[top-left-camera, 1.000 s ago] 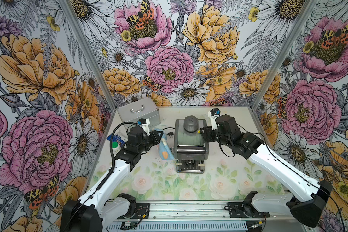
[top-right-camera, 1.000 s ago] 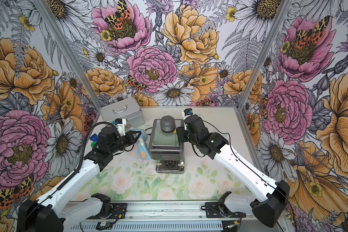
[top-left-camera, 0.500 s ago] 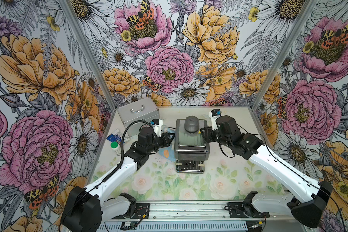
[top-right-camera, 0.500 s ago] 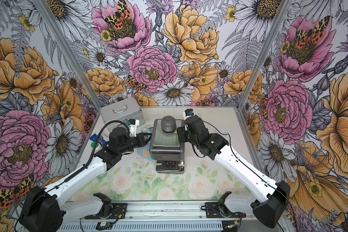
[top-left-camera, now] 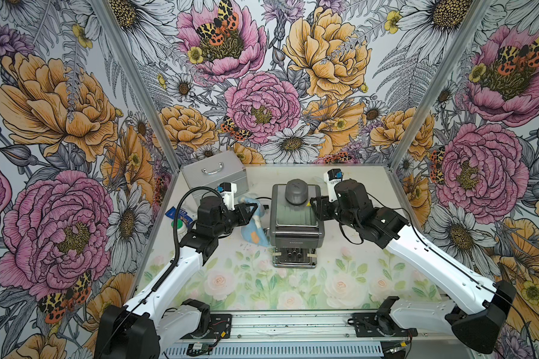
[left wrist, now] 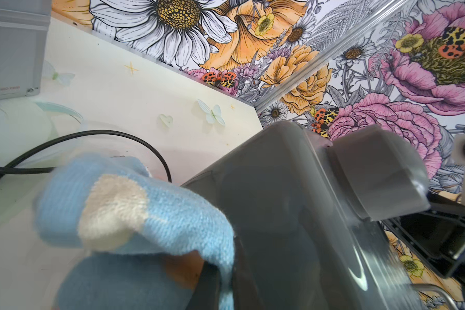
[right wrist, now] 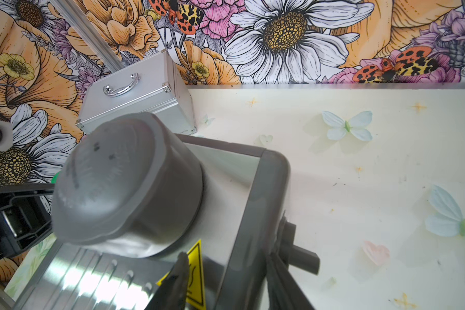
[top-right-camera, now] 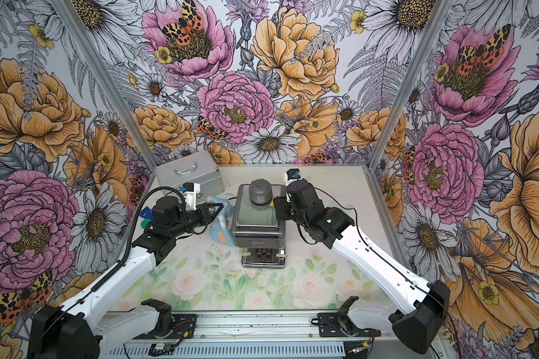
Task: Wipe the surface of a coffee machine
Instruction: Wipe the dirt from the surface of the coffee machine.
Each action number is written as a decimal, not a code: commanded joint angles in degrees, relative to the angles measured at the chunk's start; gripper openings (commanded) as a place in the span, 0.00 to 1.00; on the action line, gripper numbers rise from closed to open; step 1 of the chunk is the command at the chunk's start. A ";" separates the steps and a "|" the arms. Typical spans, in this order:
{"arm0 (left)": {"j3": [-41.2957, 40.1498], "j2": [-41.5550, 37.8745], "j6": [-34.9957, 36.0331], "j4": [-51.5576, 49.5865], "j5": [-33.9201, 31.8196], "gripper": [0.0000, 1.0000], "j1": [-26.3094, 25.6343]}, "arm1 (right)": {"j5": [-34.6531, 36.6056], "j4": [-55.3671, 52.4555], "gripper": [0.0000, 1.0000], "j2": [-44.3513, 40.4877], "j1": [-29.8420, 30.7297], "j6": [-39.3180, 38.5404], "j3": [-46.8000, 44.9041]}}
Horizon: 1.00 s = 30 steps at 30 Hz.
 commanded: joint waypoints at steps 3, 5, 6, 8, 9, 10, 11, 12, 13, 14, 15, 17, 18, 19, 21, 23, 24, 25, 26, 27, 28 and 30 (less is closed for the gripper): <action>4.42 -8.45 2.99 -9.12 -1.44 0.00 -2.61 | -8.74 -7.63 0.47 2.15 2.44 -1.10 -3.61; 5.30 -9.59 6.00 -14.65 -7.29 0.00 -3.12 | -8.78 -7.60 0.47 1.79 2.41 -1.05 -3.92; 4.74 -9.71 6.41 -15.89 -9.84 0.00 -2.75 | -8.84 -7.56 0.47 1.65 2.36 -1.05 -4.12; 2.93 -9.03 5.76 -15.96 -14.80 0.00 -2.22 | -9.01 -7.63 0.47 1.45 2.36 -1.14 -4.57; 2.08 -8.12 5.78 -15.45 -16.65 0.00 -2.42 | -9.16 -7.61 0.47 1.49 2.35 -1.05 -4.82; 1.41 -7.19 6.04 -14.48 -17.81 0.00 -2.88 | -9.32 -7.54 0.47 1.39 2.35 -1.04 -5.00; 0.50 -6.07 6.40 -12.54 -19.51 0.00 -3.75 | -9.39 -7.54 0.47 1.40 2.35 -1.13 -5.26; -0.11 -4.67 6.42 -10.60 -20.02 0.00 -4.22 | -9.37 -7.68 0.47 1.45 2.36 -1.13 -5.34; -0.17 -3.35 6.42 -9.05 -18.50 0.00 -4.28 | -9.54 -7.64 0.47 1.43 2.36 -1.13 -5.50; -0.11 -1.92 6.99 -7.33 -16.19 0.00 -4.50 | -9.79 -7.64 0.47 1.38 2.35 -1.12 -5.54; -0.19 -0.72 7.79 -6.05 -15.57 0.00 -5.12 | -9.86 -7.75 0.47 1.13 2.31 -1.04 -5.63; -0.79 1.54 9.46 -3.81 -14.92 0.00 -5.76 | -9.89 -7.75 0.47 0.71 2.35 -0.96 -5.79; -1.51 2.73 9.55 -2.06 -13.36 0.00 -5.37 | -9.90 -7.75 0.47 0.64 2.35 -0.79 -5.90; -2.23 3.90 9.76 0.07 -10.97 0.00 -5.13 | -9.90 -7.74 0.47 0.63 2.35 -0.78 -5.97; -4.62 7.27 9.44 7.25 -6.02 0.00 -4.79 | -10.21 -7.72 0.47 0.67 2.35 -0.69 -5.98; -5.51 11.45 8.16 14.12 0.09 0.00 -4.41 | -10.14 -7.71 0.48 0.79 2.35 -0.60 -5.98; -5.51 13.78 7.96 17.24 3.24 0.00 -4.50 | -10.19 -7.74 0.48 0.88 2.31 -0.53 -5.98; -5.51 15.67 7.85 20.13 5.23 0.00 -4.63 | -10.09 -7.64 0.47 0.86 2.36 -0.52 -6.07; -5.23 17.90 7.66 22.59 7.41 0.00 -4.61 | -10.08 -7.67 0.47 0.82 2.35 -0.52 -6.16; -4.78 20.12 7.41 25.05 9.85 0.00 -4.46 | -10.08 -7.63 0.48 0.85 2.35 -0.44 -6.22; -4.13 21.76 6.97 26.64 11.19 0.00 -4.35 | -10.08 -7.67 0.47 0.89 2.35 -0.41 -6.33; -2.86 25.07 5.45 30.57 14.15 0.00 -3.92 | -10.05 -7.73 0.47 0.85 2.38 -0.34 -6.51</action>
